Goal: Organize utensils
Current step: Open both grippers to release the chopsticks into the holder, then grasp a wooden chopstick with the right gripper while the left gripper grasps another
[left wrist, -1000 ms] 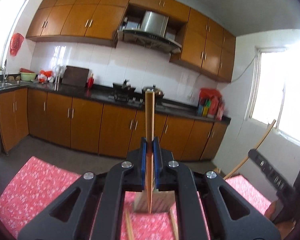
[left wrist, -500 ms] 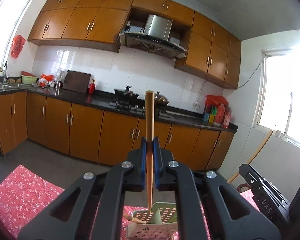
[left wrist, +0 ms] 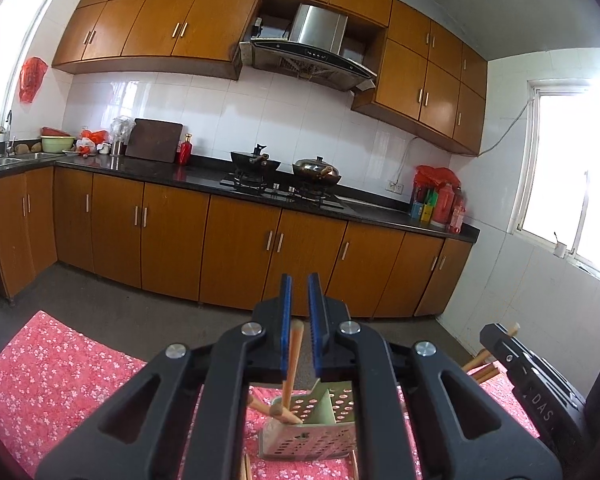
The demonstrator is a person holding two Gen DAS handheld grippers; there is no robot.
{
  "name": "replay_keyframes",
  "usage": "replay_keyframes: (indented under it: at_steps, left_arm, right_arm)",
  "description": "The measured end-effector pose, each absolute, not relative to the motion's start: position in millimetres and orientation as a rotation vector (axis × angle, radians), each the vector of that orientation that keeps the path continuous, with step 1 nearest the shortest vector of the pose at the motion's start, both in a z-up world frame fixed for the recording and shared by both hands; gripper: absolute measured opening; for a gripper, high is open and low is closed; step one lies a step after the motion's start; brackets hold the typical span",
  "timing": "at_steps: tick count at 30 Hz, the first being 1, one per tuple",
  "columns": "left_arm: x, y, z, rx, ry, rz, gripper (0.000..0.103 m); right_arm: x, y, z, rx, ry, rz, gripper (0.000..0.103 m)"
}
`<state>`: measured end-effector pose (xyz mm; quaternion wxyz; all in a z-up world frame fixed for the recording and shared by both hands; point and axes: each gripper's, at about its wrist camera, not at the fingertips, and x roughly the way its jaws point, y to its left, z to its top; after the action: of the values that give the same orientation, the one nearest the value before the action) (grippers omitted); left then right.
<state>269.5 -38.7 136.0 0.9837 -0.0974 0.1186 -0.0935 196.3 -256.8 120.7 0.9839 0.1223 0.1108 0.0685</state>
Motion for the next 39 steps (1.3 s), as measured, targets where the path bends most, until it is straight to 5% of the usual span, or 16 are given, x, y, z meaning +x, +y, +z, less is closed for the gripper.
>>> replay_keyframes:
  at_steps: [10, 26, 39]
  left_arm:
    - [211.1, -2.3, 135.7, -0.204, 0.26, -0.157, 0.017]
    - [169.9, 46.8, -32.8, -0.142, 0.688, -0.058, 0.02]
    - [169.3, 35.1, -54.2, -0.135, 0.756, -0.111, 0.02]
  right_arm:
    - [145.0, -267.2, 129.6, 0.227, 0.227, 0.098, 0.009]
    - [142.7, -249.0, -60.8, 0.288, 0.842, 0.137, 0.009]
    - [148.9, -227.8, -81.1, 0.213, 0.915, 0.13, 0.008]
